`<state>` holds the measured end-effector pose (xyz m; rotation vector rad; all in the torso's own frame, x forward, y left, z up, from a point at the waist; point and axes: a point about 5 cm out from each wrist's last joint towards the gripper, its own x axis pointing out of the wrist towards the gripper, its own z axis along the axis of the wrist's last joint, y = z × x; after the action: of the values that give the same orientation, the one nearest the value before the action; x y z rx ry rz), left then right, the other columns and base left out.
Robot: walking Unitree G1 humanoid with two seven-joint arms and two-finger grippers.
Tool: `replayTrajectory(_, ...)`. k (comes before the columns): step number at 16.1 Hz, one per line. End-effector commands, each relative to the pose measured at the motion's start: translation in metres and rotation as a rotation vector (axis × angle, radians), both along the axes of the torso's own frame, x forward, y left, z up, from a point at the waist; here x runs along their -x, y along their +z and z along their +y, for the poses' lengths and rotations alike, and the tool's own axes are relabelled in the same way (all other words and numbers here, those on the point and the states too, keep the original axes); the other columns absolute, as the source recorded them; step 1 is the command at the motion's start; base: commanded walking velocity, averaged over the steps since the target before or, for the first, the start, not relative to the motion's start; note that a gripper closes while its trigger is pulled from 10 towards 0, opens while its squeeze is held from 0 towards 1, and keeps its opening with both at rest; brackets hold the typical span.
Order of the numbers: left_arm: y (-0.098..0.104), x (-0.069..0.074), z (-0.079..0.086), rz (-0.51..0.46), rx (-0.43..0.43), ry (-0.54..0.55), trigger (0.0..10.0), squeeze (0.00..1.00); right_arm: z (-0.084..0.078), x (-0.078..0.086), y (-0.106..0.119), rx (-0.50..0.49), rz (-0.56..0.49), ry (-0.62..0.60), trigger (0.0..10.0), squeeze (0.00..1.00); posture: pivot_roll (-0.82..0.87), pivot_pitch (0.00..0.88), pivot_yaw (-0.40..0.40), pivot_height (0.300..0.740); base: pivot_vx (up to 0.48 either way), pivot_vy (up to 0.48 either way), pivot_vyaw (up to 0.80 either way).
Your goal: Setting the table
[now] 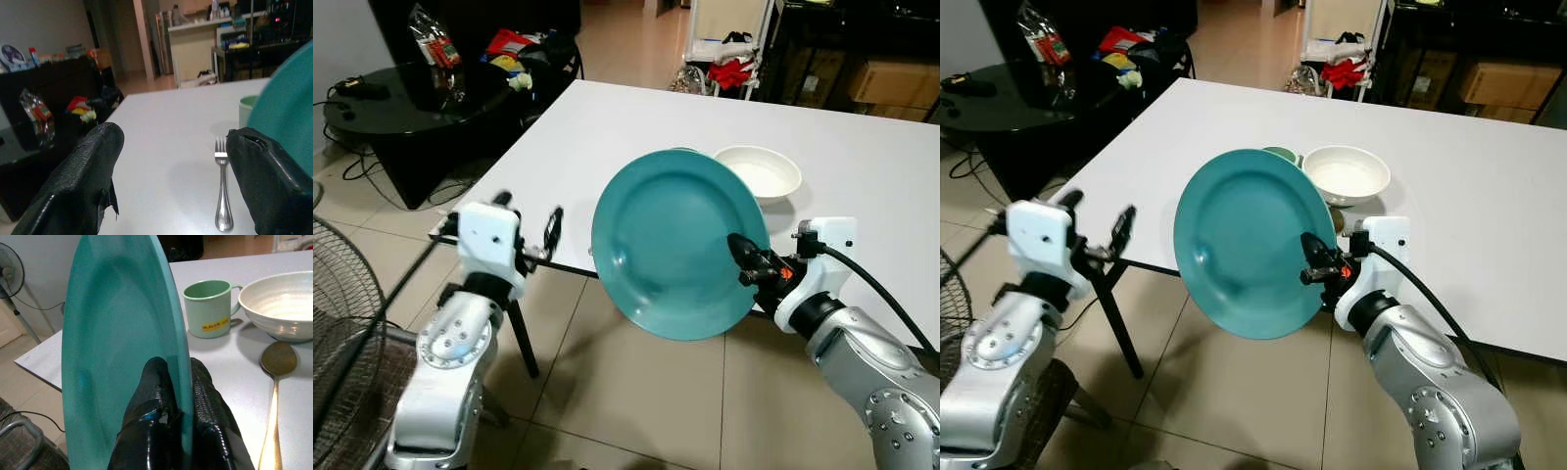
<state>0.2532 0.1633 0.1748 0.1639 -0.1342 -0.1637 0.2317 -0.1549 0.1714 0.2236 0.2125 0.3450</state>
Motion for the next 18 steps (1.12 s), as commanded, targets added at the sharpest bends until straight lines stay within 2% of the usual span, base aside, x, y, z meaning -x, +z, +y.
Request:
replayTrajectory(1, 0.002, 0.0, 0.001, 0.002, -0.003, -0.007, 10.0, 0.0, 0.0, 0.001, 0.012, -0.008, -0.047, 0.0, 10.0, 0.0, -0.04, 0.036, 0.035, 0.74, 0.0, 0.0, 0.0)
replayTrajectory(15, -0.006, 0.004, 0.0, 0.049, -0.034, -0.034, 10.0, 0.0, 0.004, 0.0, 0.015, -0.018, -0.035, 0.01, 10.0, 0.0, -0.04, 0.023, 0.022, 0.74, 0.0, 0.0, 0.0)
replayTrajectory(17, -0.009, 0.005, 0.001, 0.06, -0.054, -0.053, 10.0, 0.0, 0.005, -0.001, 0.013, -0.033, -0.027, 0.002, 10.0, 0.0, -0.04, 0.003, 0.026, 0.74, 0.0, 0.0, 0.0)
replayTrajectory(18, -0.011, 0.006, 0.003, 0.074, -0.088, -0.082, 10.0, 0.0, 0.003, -0.004, 0.011, -0.091, -0.009, -0.041, 10.0, 0.0, -0.04, 0.0, 0.038, 0.74, 0.0, 0.0, 0.0)
